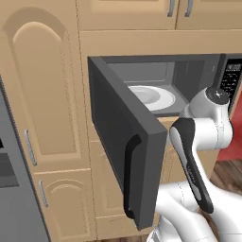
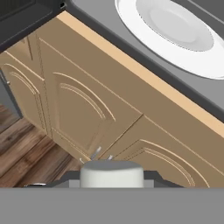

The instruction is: Pick the marshmallow from the counter and place it in the microwave. Then turn on the microwave.

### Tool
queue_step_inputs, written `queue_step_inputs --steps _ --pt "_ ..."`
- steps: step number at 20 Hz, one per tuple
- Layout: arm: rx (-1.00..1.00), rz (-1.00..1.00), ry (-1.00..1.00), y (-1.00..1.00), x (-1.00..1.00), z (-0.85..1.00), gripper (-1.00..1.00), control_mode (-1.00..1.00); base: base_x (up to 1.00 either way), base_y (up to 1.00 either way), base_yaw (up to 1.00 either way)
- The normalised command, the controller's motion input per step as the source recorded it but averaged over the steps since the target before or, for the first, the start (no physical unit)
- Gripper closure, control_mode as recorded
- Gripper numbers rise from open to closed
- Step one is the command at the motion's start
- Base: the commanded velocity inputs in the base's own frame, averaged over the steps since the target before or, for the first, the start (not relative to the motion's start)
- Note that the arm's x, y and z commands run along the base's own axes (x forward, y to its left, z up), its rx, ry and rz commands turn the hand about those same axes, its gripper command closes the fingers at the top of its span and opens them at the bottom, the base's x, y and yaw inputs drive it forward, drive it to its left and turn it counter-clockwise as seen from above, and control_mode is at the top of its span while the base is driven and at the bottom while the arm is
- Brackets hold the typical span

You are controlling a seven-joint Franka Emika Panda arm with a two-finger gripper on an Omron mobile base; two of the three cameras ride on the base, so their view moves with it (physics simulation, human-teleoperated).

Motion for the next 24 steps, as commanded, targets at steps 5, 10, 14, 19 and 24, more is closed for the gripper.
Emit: queue_step_inputs --steps 5,10,14,19,24 --pt "0.0 0.0 0.0 0.0 0.0 0.0 1.0 1.0 0.0 -0.31 0.07" --pt "0.0 0.0 0.0 0.0 0.0 0.0 1.0 1.0 -0.01 -0.38 0.03" --pt "0.0 0.0 0.0 0.0 0.0 0.0 1.0 1.0 0.0 -0.22 0.03" --pt "0.0 0.0 0.0 0.0 0.0 0.0 1.0 1.0 0.1 -0.03 0.05" --pt "0.0 0.0 0.0 0.0 0.0 0.0 1.0 1.0 0.17 0.0 0.05"
